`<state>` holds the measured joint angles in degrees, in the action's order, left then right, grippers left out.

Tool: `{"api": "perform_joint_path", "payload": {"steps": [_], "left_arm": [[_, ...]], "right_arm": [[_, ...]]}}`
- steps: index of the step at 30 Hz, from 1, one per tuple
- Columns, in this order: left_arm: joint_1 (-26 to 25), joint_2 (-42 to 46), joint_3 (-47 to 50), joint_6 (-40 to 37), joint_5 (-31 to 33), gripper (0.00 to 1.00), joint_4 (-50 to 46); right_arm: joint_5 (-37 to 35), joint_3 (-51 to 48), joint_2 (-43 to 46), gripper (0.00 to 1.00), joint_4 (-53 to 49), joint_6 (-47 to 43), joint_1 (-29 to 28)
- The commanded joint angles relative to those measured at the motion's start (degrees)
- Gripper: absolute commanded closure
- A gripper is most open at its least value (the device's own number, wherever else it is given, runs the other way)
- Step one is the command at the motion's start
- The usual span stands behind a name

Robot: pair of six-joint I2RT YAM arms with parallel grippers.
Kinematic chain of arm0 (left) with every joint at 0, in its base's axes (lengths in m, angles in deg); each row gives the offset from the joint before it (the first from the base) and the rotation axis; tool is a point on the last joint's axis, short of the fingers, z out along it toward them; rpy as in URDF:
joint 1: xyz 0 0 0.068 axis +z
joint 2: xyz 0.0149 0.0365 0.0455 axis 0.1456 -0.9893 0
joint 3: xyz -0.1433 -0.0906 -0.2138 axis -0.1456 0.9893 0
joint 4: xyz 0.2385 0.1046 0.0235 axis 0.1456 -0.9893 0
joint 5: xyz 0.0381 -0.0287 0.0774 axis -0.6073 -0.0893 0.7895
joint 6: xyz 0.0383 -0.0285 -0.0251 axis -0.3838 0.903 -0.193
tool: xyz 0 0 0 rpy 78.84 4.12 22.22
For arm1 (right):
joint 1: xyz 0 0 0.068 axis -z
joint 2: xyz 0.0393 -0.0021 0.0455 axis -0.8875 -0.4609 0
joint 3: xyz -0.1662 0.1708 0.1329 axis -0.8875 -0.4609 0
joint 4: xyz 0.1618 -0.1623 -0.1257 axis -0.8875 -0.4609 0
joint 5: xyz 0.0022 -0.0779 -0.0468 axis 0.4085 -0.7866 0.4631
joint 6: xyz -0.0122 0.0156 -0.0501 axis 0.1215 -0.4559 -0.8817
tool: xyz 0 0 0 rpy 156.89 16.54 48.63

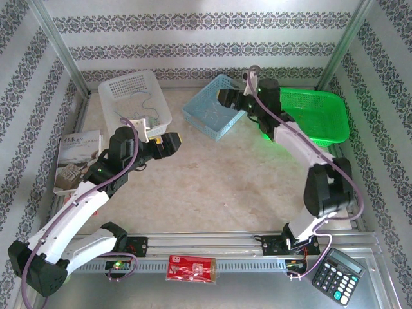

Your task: Untangle the cables

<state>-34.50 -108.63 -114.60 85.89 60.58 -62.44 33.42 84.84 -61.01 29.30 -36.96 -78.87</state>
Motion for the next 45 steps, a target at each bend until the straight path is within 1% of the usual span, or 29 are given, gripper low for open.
{"api": "perform_joint_path", "payload": {"steps": [1,3,5,7,9,11,12,14,16,18,20,22,25,27,30,32,35,37,41,43,45], "left_arm": [[0.67,0.59,-1.50,-4.07,4.77,0.00,-2.84],[0.79,0.68,-1.07,-5.14,7.95,0.00,-2.87],[0.85,1.21,-0.05,-6.06,12.68,0.00,-2.41],[0.99,2.03,1.68,-7.80,18.12,0.00,-0.82],[0.98,3.48,4.12,-9.85,22.62,0.00,1.98],[1.16,4.59,6.45,-12.88,25.60,0.00,5.13],[1.36,4.89,6.97,-13.83,27.26,0.00,5.89],[1.93,4.84,7.59,-15.61,29.41,0.00,7.07],[3.07,4.29,8.56,-18.11,30.68,0.00,9.55],[4.12,3.80,9.87,-20.19,32.02,0.00,12.94],[5.11,3.60,11.98,-22.19,34.67,0.00,16.79],[5.95,3.77,14.94,-24.85,35.49,0.00,21.39],[7.35,3.87,20.67,-28.90,35.91,0.00,29.08],[8.07,3.54,24.36,-30.98,37.39,0.00,33.98],[10.81,1.69,27.16,-32.00,38.55,0.00,36.39],[13.44,-0.87,28.48,-33.13,36.38,0.00,38.69],[16.08,-5.46,28.96,-34.80,33.66,0.00,42.08],[16.70,-8.79,29.28,-35.76,32.85,0.00,44.84],[17.05,-16.28,31.90,-37.89,31.71,0.00,56.76],[17.36,-19.93,32.43,-38.76,30.81,0.00,61.73],[18.03,-23.19,32.26,-39.23,29.59,0.00,64.13]], "right_arm": [[0.09,-7.38,8.73,0.15,0.32,-3.47,-0.47],[-1.05,-12.60,14.73,0.02,-0.94,-5.07,-0.59],[-3.53,-17.33,20.63,0.02,-3.60,-7.29,-0.98],[-8.87,-21.96,26.65,0.02,-7.20,-8.97,-1.20],[-15.51,-26.81,32.51,0.02,-8.04,-10.53,-1.47],[-23.01,-31.68,38.34,0.02,-7.70,-12.03,-1.51],[-25.46,-33.77,41.02,0.02,-7.44,-13.14,-1.21],[-29.42,-36.58,44.63,0.02,-7.32,-14.90,-0.74],[-32.55,-39.42,46.34,0.02,-5.70,-15.73,-0.08],[-36.90,-41.03,45.95,0.02,-4.96,-16.13,0.47],[-38.74,-41.88,44.47,0.02,-5.32,-18.01,1.39],[-42.22,-42.42,42.83,0.02,-5.28,-18.55,2.02],[-44.46,-43.50,40.61,0.02,-2.98,-22.05,3.01],[-46.25,-44.13,38.95,0.02,-1.00,-22.90,3.66],[-45.16,-45.56,37.27,0.02,2.13,-22.83,4.94],[-45.01,-46.98,35.88,0.02,5.99,-23.73,5.32],[-45.01,-48.52,33.10,0.02,9.86,-25.33,6.16],[-45.35,-49.07,31.40,0.02,11.50,-25.49,6.86],[-46.18,-50.68,26.61,0.02,17.23,-26.06,8.17],[-44.95,-51.35,24.35,0.02,21.40,-25.97,8.90],[-42.77,-54.13,21.58,0.02,27.43,-26.12,9.50]]}}
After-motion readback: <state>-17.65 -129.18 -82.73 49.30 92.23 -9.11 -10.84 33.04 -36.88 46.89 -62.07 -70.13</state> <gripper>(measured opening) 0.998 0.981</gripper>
